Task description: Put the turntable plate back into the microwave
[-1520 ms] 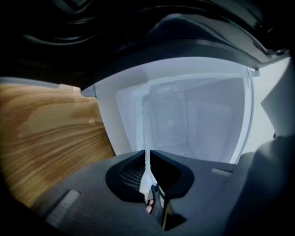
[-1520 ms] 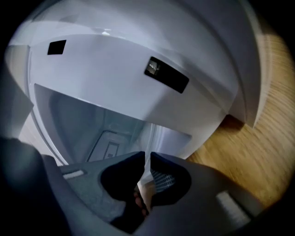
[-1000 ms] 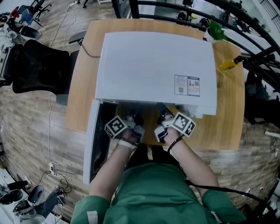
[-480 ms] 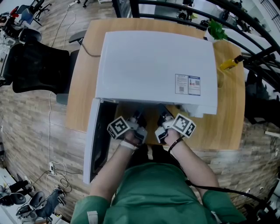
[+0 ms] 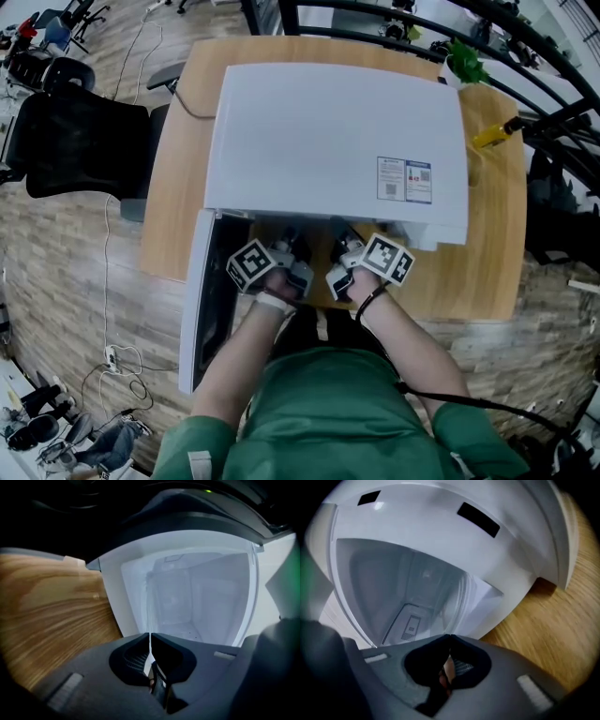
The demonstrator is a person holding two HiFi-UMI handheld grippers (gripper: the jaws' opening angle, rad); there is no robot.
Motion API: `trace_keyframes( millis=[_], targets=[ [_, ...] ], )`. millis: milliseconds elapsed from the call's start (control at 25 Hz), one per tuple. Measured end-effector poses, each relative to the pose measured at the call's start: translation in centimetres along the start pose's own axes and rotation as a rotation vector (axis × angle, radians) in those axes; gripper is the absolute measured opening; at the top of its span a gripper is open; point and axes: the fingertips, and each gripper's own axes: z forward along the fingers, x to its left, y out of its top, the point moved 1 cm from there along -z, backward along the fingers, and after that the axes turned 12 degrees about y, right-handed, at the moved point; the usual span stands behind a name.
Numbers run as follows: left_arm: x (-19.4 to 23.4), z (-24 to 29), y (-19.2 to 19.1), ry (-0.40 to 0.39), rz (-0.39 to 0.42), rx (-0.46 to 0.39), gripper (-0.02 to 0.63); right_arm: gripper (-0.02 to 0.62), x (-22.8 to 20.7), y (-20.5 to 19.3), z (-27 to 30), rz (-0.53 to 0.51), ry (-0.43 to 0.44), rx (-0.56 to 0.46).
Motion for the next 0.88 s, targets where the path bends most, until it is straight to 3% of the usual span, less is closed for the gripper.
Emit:
trace_keyframes(
  millis=[320, 640, 760, 880],
  targets=[
    [0.2, -0.3, -0.6, 0.003, -0.014, 0.008, 0.023, 0.003, 0.1, -0.7, 0.7, -0.002, 0.005, 0.042],
    [-0.2, -1.8, -2.4, -0.013, 0.032, 0.059, 0.025, 0.003, 1.0, -2.8, -0.8, -0.014, 0.024, 0.088],
    [-0.6, -2.8, -3.6, 0.018, 0.137, 0.082, 0.024, 0.003, 2.3, -3.0, -1.9, -0.088, 0.034, 0.117],
    [-1.8, -4.1, -4.2, 0.066, 0.362, 0.075, 0.023, 0.003, 3.8, -2.7, -3.2, -0.236, 0.019, 0.158]
  ],
)
